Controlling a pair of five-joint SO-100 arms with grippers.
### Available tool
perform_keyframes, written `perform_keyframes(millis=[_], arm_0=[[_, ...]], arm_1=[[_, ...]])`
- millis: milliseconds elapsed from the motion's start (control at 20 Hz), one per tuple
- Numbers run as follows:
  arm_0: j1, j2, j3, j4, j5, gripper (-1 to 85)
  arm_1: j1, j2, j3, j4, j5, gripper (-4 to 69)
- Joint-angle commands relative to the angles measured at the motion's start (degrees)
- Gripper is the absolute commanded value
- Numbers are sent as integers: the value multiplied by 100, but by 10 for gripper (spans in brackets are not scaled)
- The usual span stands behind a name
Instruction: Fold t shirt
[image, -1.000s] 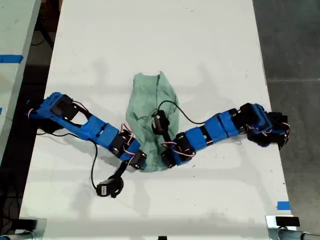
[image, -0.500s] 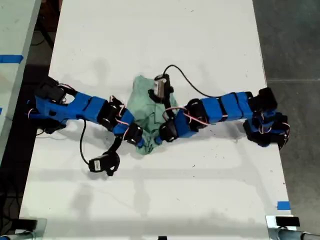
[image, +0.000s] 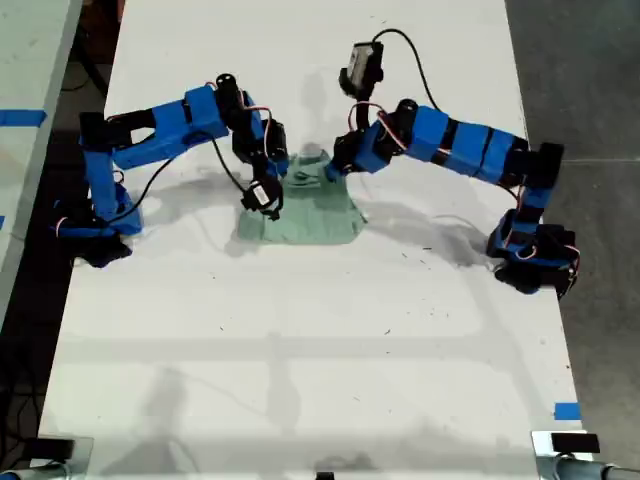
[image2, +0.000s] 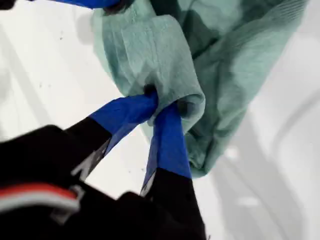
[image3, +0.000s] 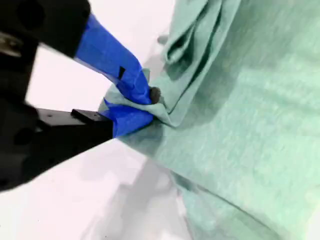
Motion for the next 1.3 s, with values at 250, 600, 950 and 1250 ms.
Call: perform_keyframes(millis=[250, 600, 950, 1250], arm_0=[[-1028, -809, -668, 44, 1090, 353], [-1538, 3401, 149, 650, 1195, 0], [1310, 9501, 4518, 299, -1213, 0], [3595, 11575, 9097, -1670, -2241, -1]], arm_1=[[1081, -545, -773, 114, -650, 377], [1494, 2716, -141, 2145, -316, 8], [-1512, 8104, 4597, 1459, 1424, 8], [-2250, 11584, 8912, 668, 2329, 8]])
